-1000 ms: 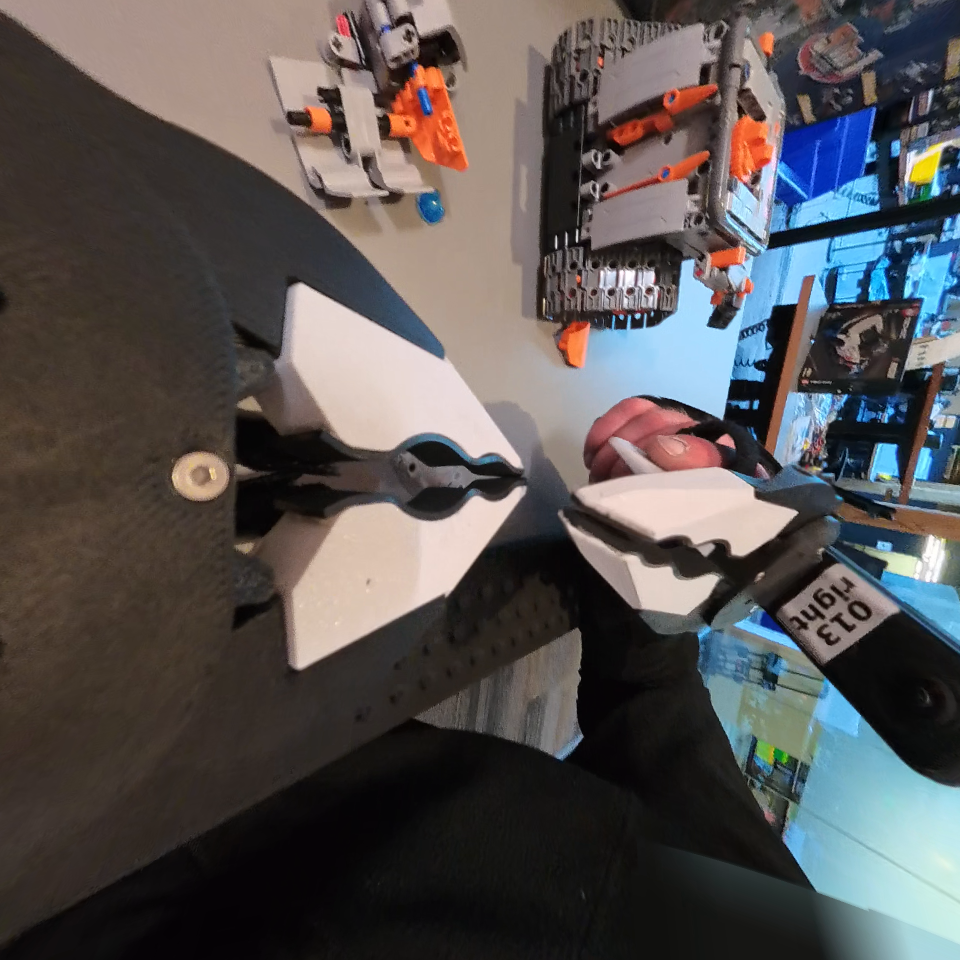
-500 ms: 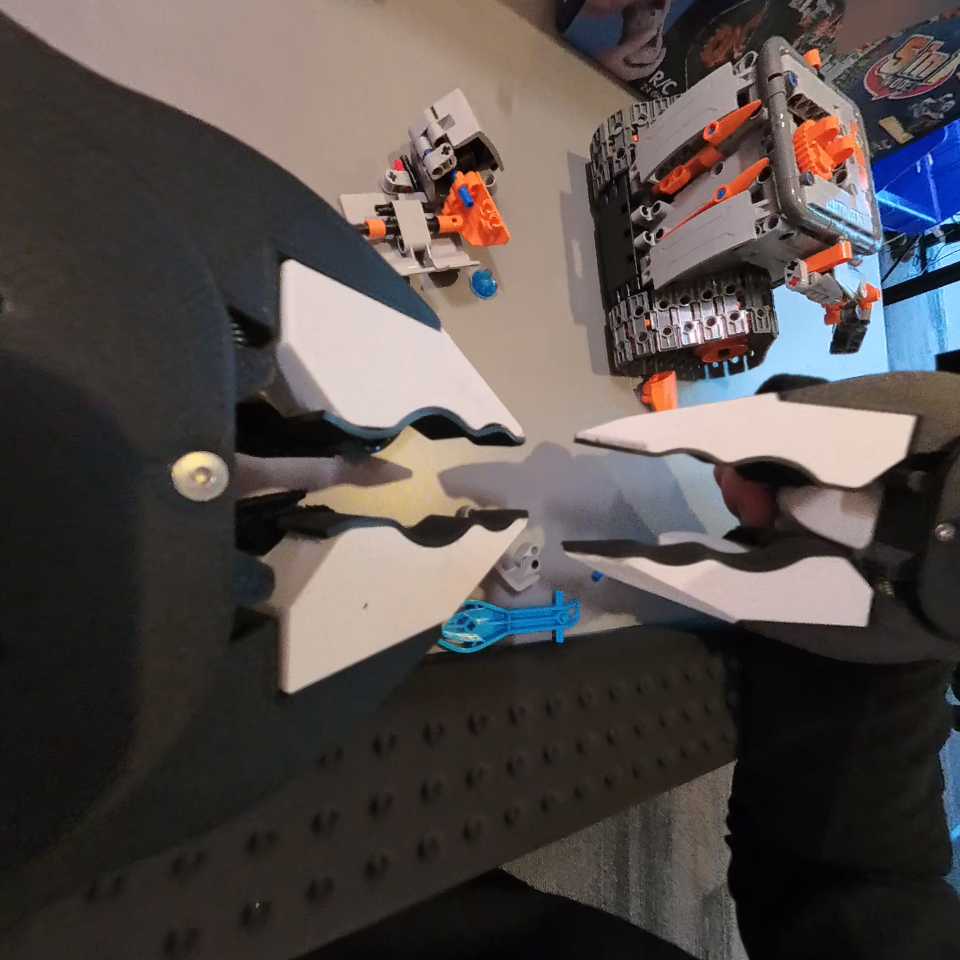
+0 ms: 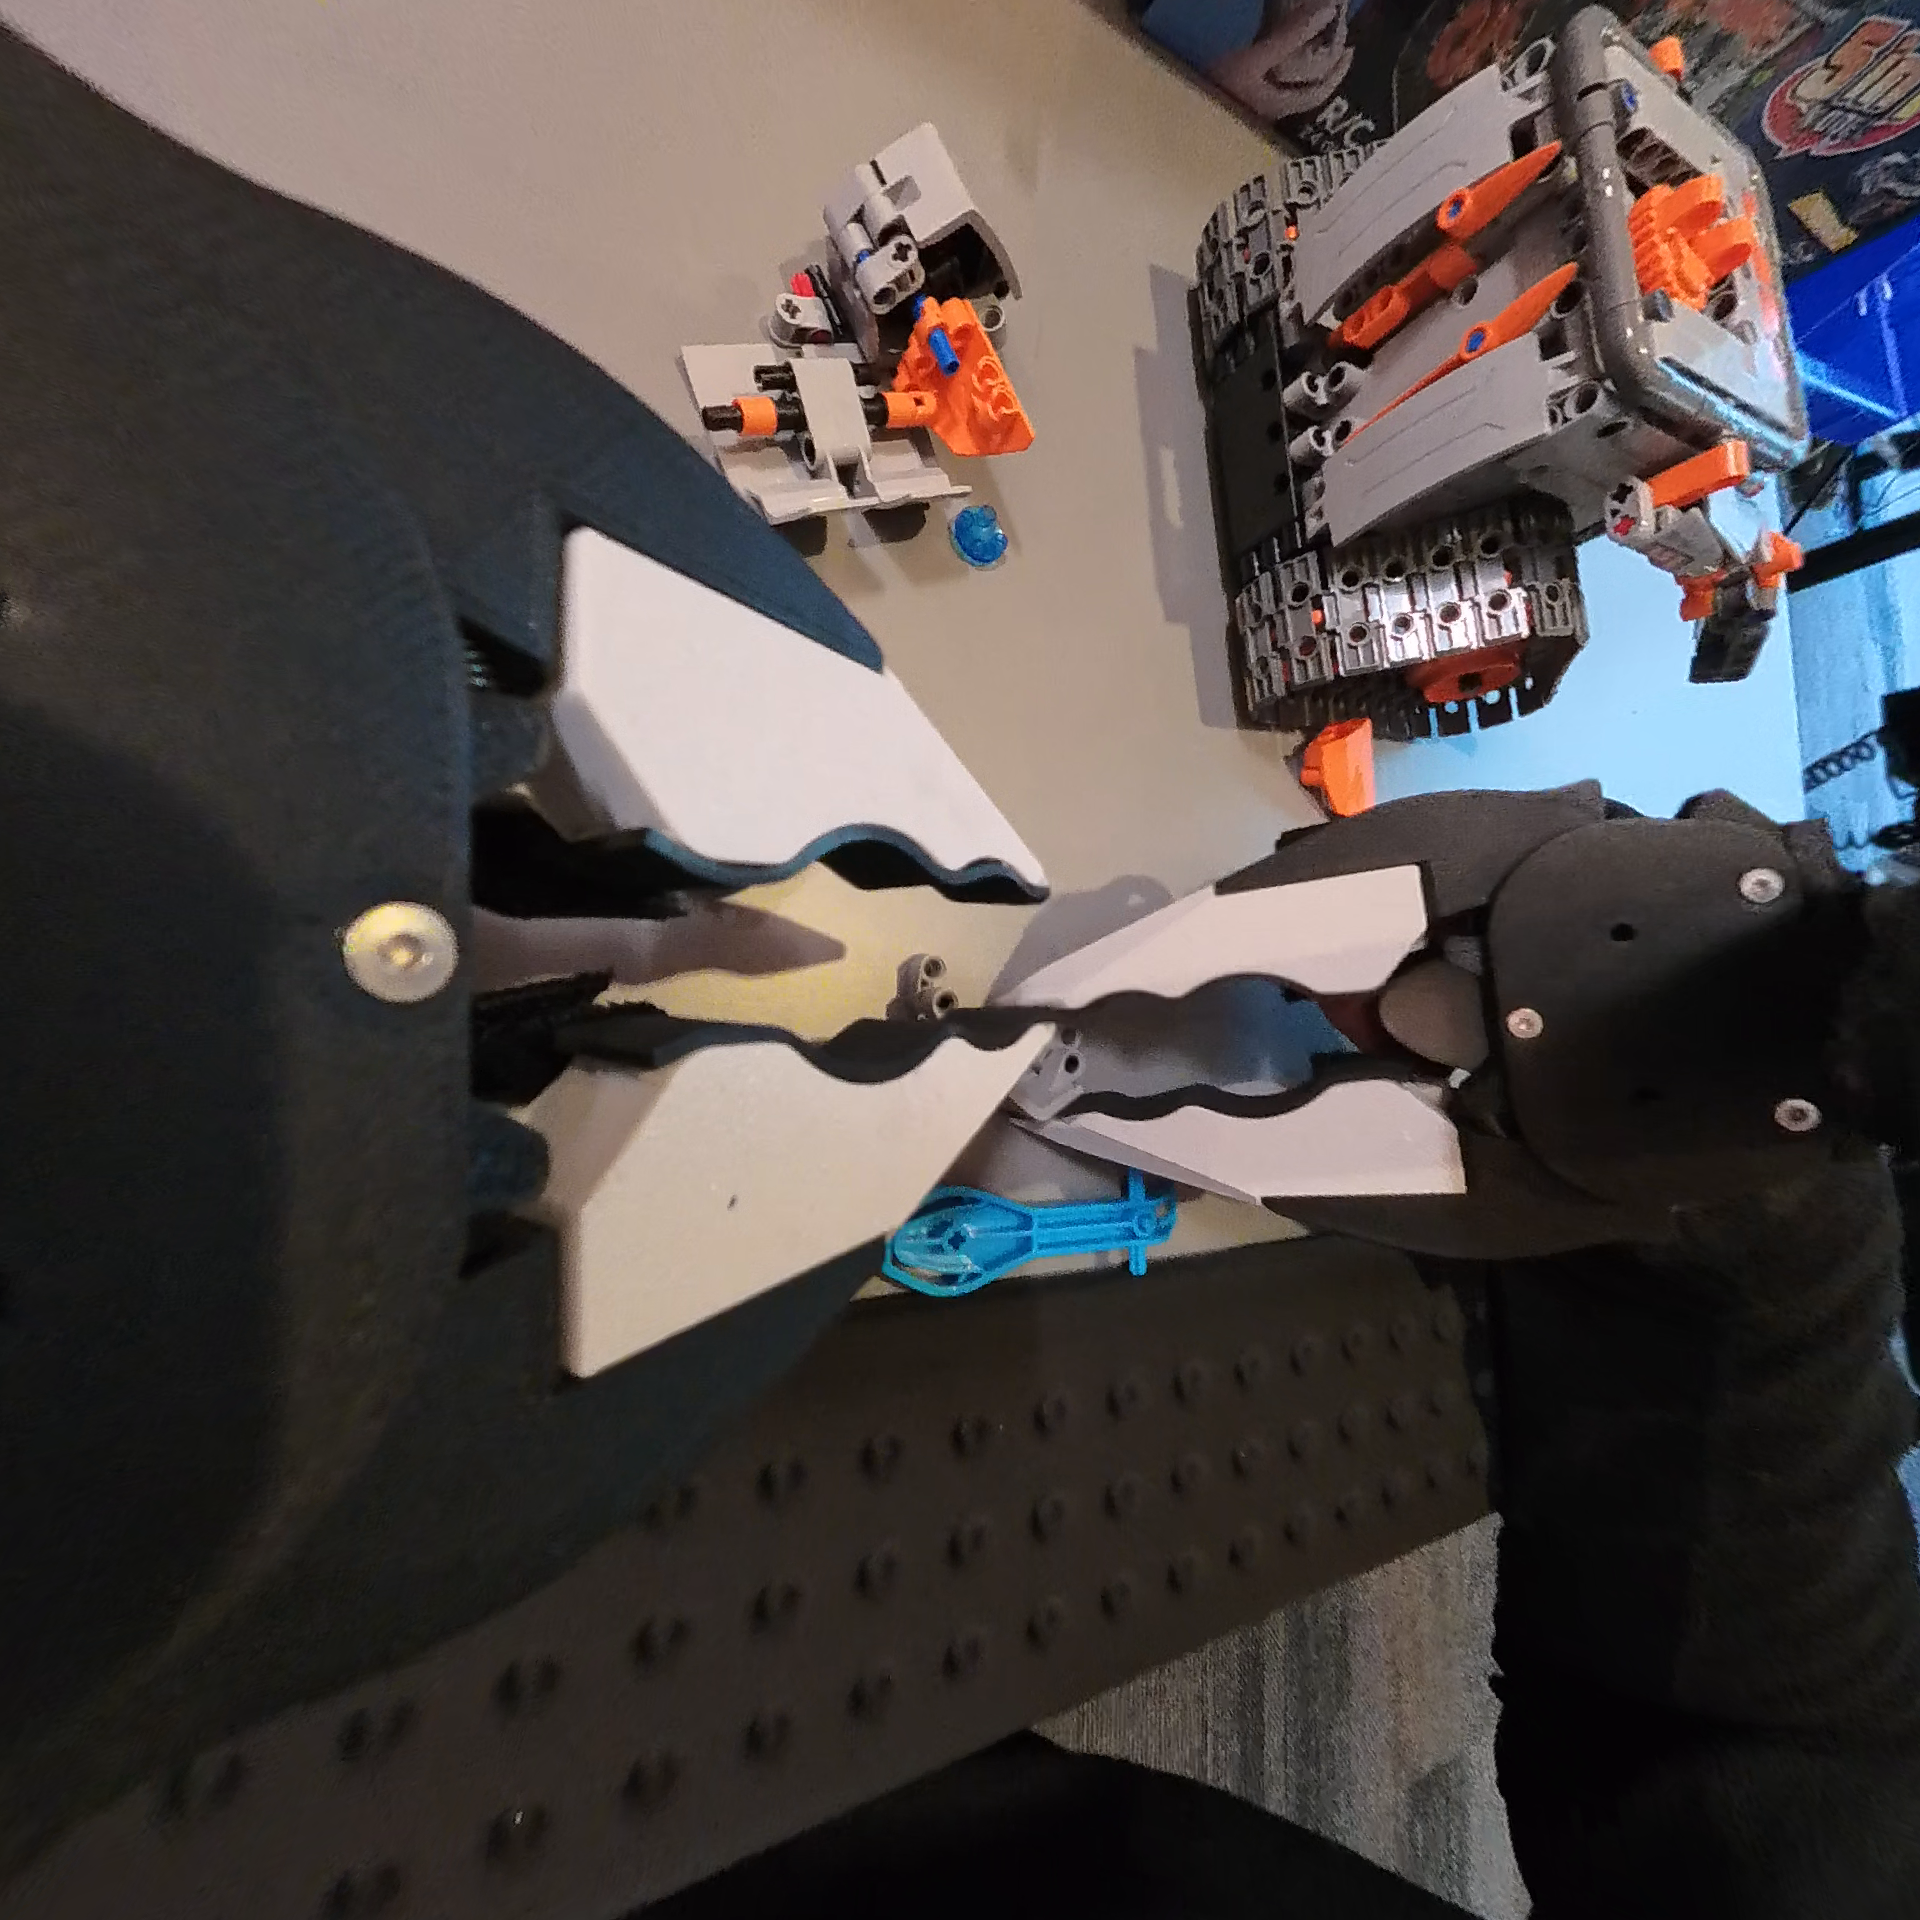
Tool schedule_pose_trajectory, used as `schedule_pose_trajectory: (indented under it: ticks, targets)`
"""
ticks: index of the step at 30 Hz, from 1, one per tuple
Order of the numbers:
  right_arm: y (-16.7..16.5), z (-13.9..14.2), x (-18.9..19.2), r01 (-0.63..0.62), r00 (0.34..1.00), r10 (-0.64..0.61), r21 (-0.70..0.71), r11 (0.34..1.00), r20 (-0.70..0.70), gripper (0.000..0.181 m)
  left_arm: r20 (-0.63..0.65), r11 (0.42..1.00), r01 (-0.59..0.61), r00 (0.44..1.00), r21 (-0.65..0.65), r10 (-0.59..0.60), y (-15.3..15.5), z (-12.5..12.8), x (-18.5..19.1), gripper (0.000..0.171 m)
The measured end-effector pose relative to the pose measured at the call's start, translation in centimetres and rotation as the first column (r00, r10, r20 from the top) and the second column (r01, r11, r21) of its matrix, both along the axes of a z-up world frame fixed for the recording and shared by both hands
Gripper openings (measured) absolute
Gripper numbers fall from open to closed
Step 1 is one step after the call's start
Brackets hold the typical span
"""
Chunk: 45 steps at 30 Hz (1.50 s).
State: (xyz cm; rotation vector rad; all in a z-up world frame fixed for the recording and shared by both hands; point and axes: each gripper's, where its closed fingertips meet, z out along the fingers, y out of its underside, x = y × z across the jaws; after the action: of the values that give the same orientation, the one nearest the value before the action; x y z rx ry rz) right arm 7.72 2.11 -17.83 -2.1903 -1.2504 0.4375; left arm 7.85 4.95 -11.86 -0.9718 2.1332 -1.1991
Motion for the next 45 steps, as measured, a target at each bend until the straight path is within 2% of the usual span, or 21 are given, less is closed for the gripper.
schedule_pose_trajectory:
  ticks: [3, 9, 14, 17, 19, 24, 32, 37, 41, 45]
  targets:
    - [0.0, 0.0, 0.1, -0.005, 1.0, 0.005, 0.008, 1.0, 0.005, 0.009, -0.009, 1.0, -0.004, 1.0, 0.005, 0.004, 0.0, -0.3, 0.1, 0.018]
    - [0.9, 0.1, 1.0, 0.029, 0.999, -0.031, 0.057, 0.998, 0.04, 0.005, -0.009, 0.999, -0.035, 0.999, 0.012, 0.035, 0.6, -0.4, 0.4, 0.018]
    - [1.5, 1.2, 1.8, 0.083, 0.996, -0.085, 0.088, 0.993, 0.014, 0.024, -0.002, 0.999, -0.044, 0.999, 0.01, 0.044, 0.8, -0.3, 0.5, 0.018]
    - [1.4, 0.8, 2.0, 0.097, 0.995, -0.099, 0.062, 0.993, 0.025, 0.035, 0.002, 0.998, -0.054, 0.999, 0.012, 0.054, 1.0, -0.2, 0.6, 0.018]
    - [1.2, 0.1, 2.2, 0.092, 0.994, -0.094, 0.038, 0.995, 0.053, 0.031, 0.005, 0.998, -0.056, 0.998, 0.007, 0.056, 1.0, -0.1, 0.6, 0.017]
    - [0.9, 0.0, 1.8, 0.076, 0.997, -0.077, 0.017, 0.997, 0.028, 0.005, 0.011, 0.998, -0.063, 0.998, -0.001, 0.063, 1.1, 0.1, 0.7, 0.017]
    - [1.5, 0.0, 2.5, 0.105, 0.993, -0.107, 0.043, 0.994, 0.045, 0.005, 0.028, 0.996, -0.084, 0.996, 0.003, 0.084, 1.6, 0.4, 0.8, 0.017]
    - [2.3, 0.3, 3.8, 0.167, 0.982, -0.173, 0.078, 0.983, 0.075, 0.024, 0.032, 0.996, -0.091, 0.995, -0.003, 0.092, 1.8, 0.5, 0.9, 0.018]
    - [2.0, 0.1, 3.4, 0.173, 0.984, -0.174, 0.033, 0.984, 0.041, 0.037, 0.036, 0.996, -0.092, 0.995, -0.003, 0.092, 1.8, 0.6, 0.9, 0.017]
    - [1.7, -0.1, 3.0, 0.179, 0.984, -0.178, -0.018, 0.984, 0.008, 0.035, 0.037, 0.996, -0.092, 0.995, -0.005, 0.093, 1.8, 0.7, 0.9, 0.018]
